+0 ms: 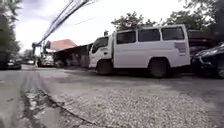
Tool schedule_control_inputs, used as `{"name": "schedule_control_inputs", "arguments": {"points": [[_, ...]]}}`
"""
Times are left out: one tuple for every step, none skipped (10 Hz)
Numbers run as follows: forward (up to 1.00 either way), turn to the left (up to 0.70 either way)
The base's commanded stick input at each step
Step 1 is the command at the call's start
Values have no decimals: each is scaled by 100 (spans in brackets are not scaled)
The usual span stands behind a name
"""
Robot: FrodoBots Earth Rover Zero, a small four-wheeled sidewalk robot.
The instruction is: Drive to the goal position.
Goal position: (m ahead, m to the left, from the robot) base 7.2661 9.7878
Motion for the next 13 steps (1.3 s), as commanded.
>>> {"name": "schedule_control_inputs", "arguments": {"points": [[100, 27], [100, 27], [100, 27], [100, 27], [100, 27], [100, 27], [100, 27], [100, 27], [100, 27], [100, 27], [100, 27], [100, 27], [100, 27]]}}
